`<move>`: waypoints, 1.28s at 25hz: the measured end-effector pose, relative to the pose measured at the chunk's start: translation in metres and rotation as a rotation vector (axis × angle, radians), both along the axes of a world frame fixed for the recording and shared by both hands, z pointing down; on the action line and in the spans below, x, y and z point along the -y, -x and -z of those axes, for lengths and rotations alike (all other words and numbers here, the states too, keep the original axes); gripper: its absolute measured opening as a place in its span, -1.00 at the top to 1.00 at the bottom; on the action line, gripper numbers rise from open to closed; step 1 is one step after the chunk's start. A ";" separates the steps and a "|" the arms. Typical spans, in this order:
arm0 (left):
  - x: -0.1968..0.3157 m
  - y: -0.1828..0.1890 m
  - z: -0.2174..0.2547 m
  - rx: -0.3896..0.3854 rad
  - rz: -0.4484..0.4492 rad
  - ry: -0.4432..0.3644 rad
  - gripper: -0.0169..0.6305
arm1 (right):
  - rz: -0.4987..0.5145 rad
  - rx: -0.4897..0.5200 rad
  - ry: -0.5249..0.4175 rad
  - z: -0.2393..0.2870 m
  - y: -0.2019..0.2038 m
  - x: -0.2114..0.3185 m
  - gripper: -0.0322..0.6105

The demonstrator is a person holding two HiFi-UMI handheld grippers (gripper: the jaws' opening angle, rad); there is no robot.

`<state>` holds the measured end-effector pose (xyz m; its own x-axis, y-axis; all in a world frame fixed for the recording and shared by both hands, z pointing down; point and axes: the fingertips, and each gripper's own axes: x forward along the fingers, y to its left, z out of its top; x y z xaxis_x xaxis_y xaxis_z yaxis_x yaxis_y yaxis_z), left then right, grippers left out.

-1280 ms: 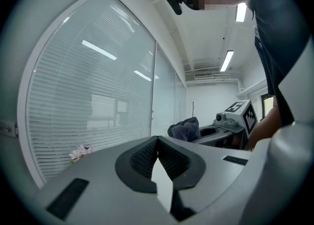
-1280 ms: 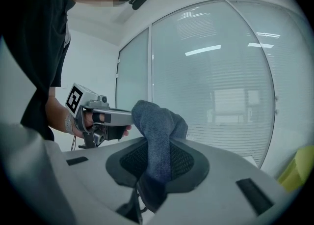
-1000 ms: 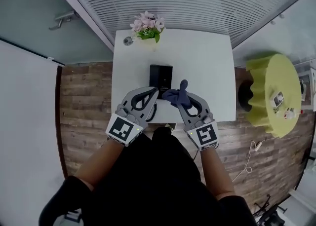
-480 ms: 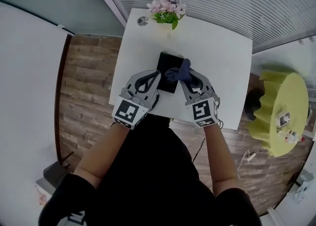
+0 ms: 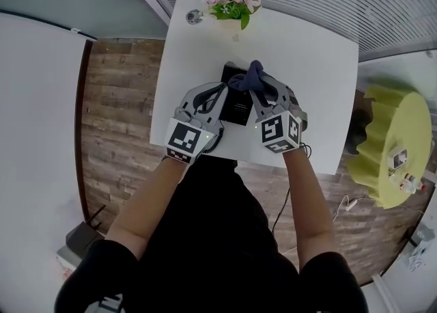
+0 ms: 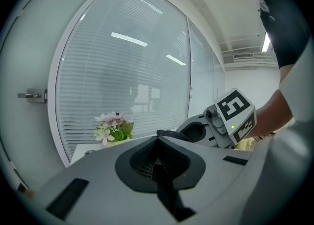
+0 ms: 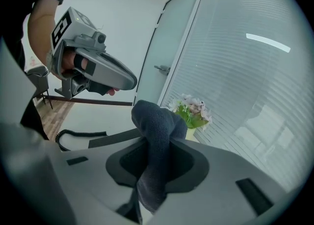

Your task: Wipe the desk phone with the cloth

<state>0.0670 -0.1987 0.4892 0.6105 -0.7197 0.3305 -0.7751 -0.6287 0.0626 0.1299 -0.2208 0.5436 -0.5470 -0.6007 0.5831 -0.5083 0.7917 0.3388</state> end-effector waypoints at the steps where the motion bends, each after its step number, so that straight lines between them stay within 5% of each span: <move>1: 0.002 0.000 -0.004 0.001 -0.001 0.003 0.92 | -0.001 -0.008 0.000 -0.005 0.001 0.003 0.60; 11: 0.010 0.004 -0.030 0.009 -0.002 0.041 0.92 | -0.005 -0.097 0.019 -0.054 0.004 0.019 0.60; 32: -0.002 0.004 -0.053 0.009 -0.018 0.077 0.92 | 0.006 -0.122 0.011 -0.073 0.008 -0.011 0.61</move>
